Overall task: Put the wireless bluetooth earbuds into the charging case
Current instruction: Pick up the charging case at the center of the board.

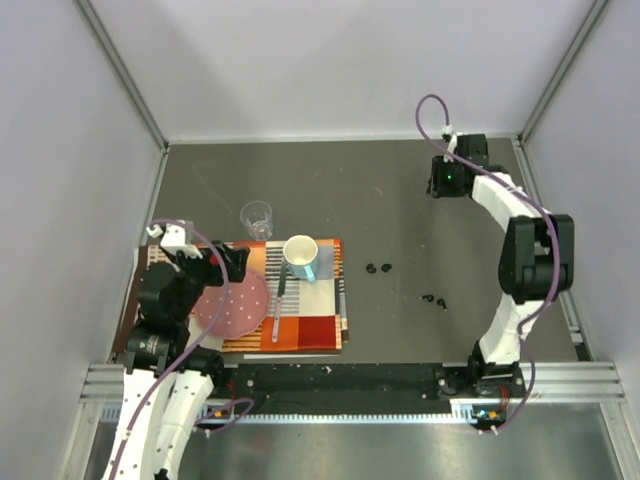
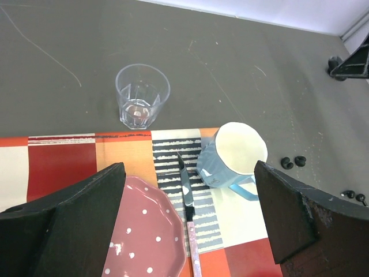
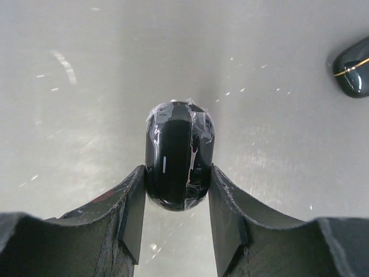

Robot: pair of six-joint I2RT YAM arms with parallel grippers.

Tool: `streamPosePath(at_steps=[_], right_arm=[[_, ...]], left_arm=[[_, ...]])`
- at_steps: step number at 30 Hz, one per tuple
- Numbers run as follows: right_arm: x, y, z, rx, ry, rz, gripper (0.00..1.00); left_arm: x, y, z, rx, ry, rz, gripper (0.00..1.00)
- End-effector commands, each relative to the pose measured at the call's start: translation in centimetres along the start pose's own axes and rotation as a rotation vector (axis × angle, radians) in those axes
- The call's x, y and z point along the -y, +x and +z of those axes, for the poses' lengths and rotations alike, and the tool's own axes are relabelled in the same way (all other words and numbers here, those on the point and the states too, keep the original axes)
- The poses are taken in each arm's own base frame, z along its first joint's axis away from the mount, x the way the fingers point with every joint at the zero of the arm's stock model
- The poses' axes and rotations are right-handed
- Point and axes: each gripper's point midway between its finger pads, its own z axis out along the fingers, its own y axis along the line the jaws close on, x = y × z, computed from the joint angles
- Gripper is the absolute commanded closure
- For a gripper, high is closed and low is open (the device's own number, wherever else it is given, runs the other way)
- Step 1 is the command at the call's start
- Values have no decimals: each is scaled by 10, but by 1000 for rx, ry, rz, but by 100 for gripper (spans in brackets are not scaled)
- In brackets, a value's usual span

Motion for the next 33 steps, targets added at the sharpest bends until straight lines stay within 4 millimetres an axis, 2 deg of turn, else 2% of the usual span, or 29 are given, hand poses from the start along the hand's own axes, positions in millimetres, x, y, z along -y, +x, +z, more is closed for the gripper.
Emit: streamPosePath(at_steps=[1,5,7,8,10,11,14,15,16,18,22,23,25,30,33], right_arm=[[-35,-42,-68,215,-124,4,100],[-58,-36,-105,265,-191,-27,100],[-71,-25,-115,269,-222,-52,100],[-76,-29,-132,311,-236,-66,100],[-89,-18,-141,321,-274,-81,100],[-94,-20,-156,356,-293,-91,100],[-111,-4,-169,373,-347,-115,100],[-116,-5,-182,405,-363,-125,100],[-127,6,-184,392,-393,-144,100],[-136,12,-200,421,-422,-168,100],[-150,44,-208,409,-462,-179,100],[-160,50,-212,415,-490,-192,100],[-165,60,-218,424,-510,-218,100],[-169,67,-225,428,-536,-256,100],[-173,77,-231,419,-561,-305,100]], left_arm=[[21,-28,-6,79,91,23,1],[26,-30,-7,89,123,33,1],[34,-28,-8,78,171,37,1],[38,-28,-8,80,196,40,1],[49,-23,-9,60,263,46,1],[53,-25,-9,64,285,50,1],[60,-22,-9,41,328,52,1],[60,-19,-7,26,336,52,1],[66,-18,-8,15,371,56,1],[72,-15,-7,-3,412,61,1],[81,-10,-6,-41,474,60,1],[82,-9,-7,-48,486,59,1],[84,-7,-6,-55,499,56,1],[88,-3,-4,-89,530,34,1],[98,-4,-7,-116,584,-7,1]])
